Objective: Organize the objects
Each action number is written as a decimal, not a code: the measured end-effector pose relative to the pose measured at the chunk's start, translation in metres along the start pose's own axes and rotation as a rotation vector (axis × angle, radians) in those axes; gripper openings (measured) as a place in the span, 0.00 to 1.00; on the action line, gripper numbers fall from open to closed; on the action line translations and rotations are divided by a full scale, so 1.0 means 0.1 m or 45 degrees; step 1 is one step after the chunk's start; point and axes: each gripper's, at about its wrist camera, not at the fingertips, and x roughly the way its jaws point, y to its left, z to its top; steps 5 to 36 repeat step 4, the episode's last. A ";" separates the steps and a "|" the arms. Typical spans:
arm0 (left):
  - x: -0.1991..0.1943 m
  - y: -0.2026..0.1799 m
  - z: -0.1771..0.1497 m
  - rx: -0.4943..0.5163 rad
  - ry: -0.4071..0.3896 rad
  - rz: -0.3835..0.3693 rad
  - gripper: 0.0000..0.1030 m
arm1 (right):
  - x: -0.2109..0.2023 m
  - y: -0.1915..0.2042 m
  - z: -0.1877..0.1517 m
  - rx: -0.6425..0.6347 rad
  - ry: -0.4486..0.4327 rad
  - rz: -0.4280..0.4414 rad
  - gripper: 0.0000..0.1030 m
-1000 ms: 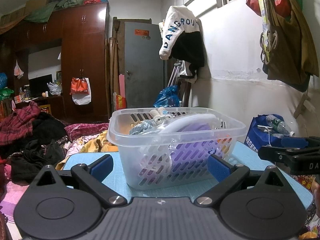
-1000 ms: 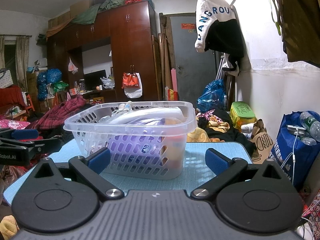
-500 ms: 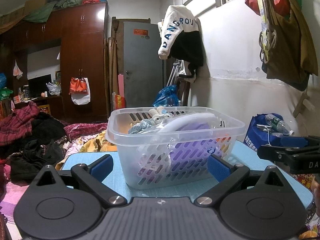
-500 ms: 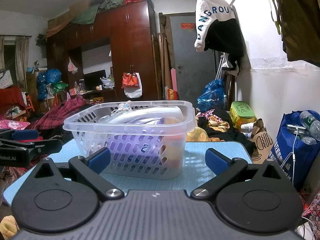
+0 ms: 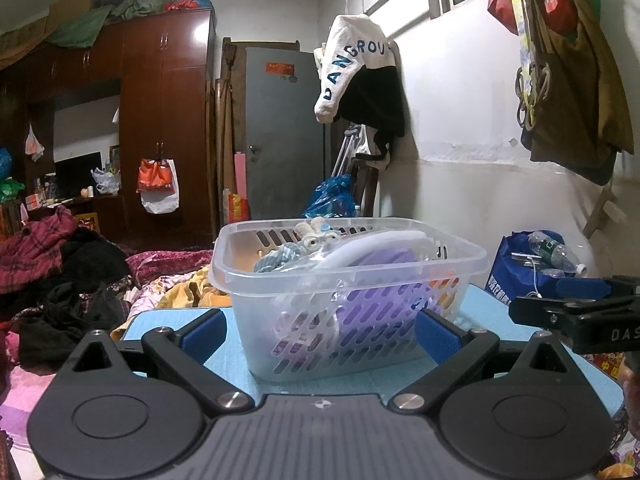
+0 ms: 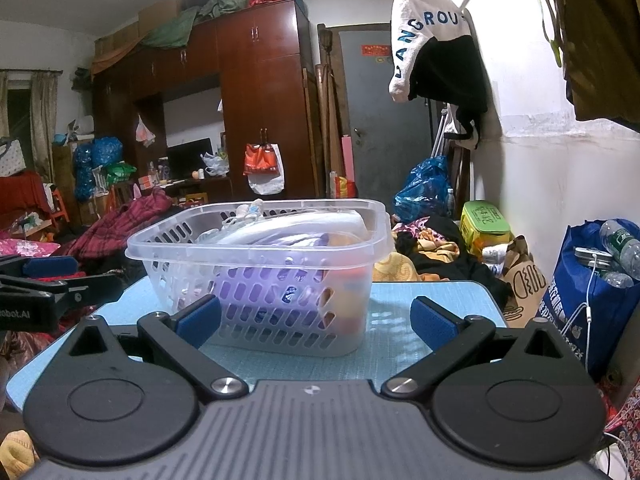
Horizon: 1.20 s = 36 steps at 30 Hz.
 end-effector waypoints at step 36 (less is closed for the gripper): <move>-0.02 0.00 -0.01 0.003 -0.027 0.001 0.98 | 0.00 0.00 0.00 0.000 0.001 0.001 1.00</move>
